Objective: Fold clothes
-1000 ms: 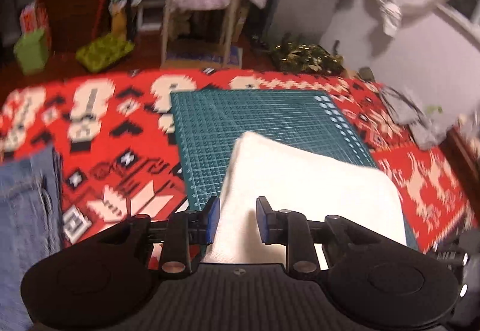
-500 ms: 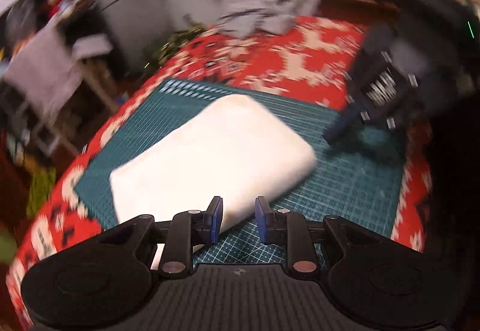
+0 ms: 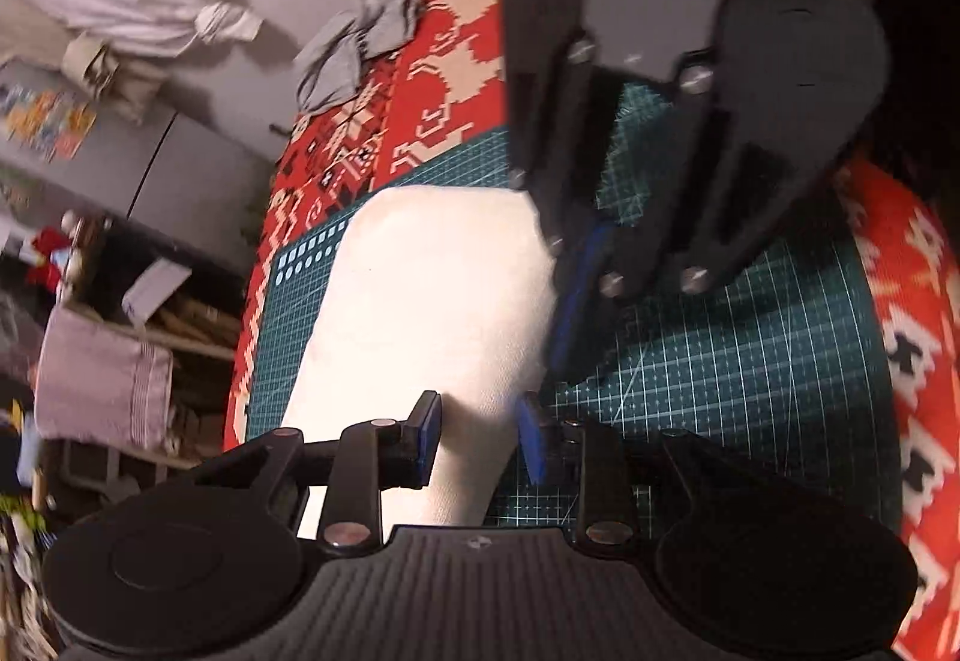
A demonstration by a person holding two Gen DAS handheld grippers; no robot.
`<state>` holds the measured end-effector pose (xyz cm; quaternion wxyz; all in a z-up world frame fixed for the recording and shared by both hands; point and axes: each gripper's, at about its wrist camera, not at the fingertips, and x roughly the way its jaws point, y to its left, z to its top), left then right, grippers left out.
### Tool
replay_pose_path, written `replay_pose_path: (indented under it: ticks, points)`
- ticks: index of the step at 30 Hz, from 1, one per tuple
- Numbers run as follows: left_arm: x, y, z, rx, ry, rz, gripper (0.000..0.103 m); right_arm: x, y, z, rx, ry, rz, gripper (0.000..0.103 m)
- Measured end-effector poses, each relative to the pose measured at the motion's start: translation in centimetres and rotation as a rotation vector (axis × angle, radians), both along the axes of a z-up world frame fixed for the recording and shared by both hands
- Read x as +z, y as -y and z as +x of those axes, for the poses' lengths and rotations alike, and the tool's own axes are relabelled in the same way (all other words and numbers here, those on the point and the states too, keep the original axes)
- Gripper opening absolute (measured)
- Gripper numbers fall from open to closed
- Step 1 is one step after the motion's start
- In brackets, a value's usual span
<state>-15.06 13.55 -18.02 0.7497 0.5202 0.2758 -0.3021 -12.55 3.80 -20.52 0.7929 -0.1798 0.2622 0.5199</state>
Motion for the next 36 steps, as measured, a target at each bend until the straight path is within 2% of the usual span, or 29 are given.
replay_pose_path:
  ticks: [8, 19, 25, 36]
  points:
    - [-0.8, 1.1, 0.5, -0.086, 0.005, 0.064, 0.030, -0.3, 0.9, 0.0, -0.038, -0.005, -0.024, 0.000]
    - [-0.8, 3.5, -0.6, -0.186, 0.027, 0.070, 0.030, 0.6, 4.6, 0.1, -0.097, 0.003, -0.041, 0.000]
    - [-1.1, 4.0, -1.2, -0.214, 0.036, 0.097, 0.030, 1.5, 6.1, 0.1, -0.062, -0.016, -0.029, 0.002]
    - [-1.1, 2.2, -1.9, -0.196, 0.076, 0.161, 0.030, 0.0, 2.3, 1.5, -0.057, -0.048, -0.013, 0.002]
